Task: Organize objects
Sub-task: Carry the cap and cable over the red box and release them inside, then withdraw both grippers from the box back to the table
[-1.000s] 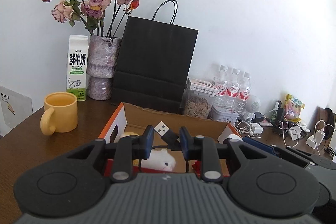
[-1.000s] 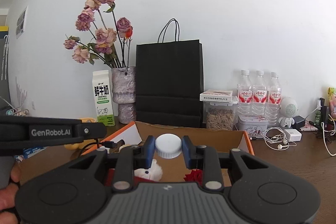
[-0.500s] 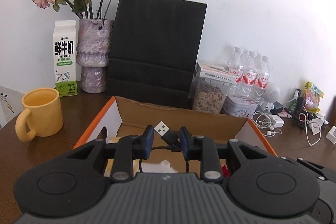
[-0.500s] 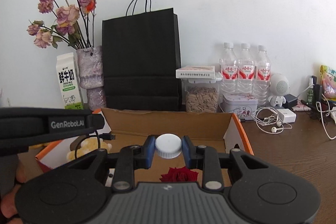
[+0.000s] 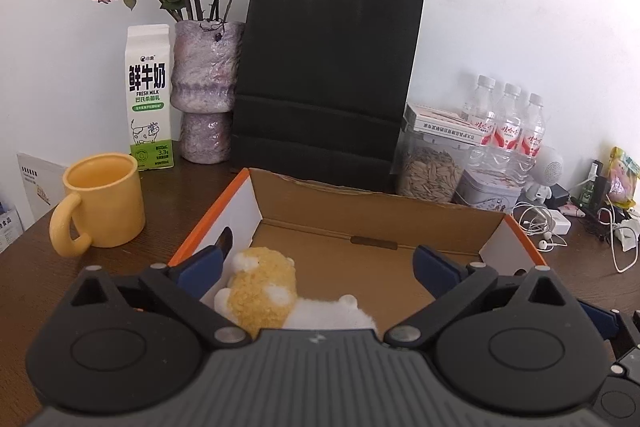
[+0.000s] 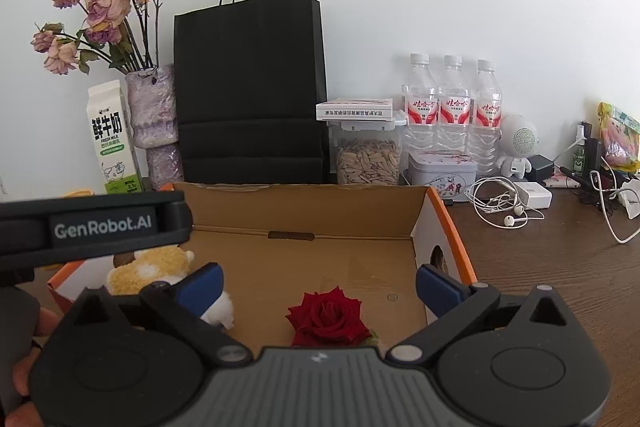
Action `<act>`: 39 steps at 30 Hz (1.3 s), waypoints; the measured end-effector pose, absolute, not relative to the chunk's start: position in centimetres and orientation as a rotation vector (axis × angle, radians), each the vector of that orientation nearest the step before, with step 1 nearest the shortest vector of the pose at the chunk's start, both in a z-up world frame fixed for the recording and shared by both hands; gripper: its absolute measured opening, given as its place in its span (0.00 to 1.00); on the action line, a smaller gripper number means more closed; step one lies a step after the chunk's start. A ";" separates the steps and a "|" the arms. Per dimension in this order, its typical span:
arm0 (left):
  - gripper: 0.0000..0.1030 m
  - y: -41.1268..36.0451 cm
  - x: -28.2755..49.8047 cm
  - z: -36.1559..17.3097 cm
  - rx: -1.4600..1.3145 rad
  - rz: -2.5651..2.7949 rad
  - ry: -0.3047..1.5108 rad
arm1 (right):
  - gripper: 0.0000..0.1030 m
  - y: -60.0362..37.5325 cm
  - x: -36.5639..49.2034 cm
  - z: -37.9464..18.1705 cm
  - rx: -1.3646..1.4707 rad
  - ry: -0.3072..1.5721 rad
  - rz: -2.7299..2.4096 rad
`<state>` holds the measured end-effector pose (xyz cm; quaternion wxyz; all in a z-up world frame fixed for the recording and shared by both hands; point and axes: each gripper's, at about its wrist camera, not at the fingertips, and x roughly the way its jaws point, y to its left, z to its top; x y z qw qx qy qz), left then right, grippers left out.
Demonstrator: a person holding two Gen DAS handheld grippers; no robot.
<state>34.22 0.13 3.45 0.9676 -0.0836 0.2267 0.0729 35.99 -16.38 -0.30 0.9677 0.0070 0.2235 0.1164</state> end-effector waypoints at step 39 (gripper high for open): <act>1.00 2.3 17.6 3.7 -0.116 0.114 0.415 | 1.00 -23.5 18.2 0.2 -0.039 0.366 0.314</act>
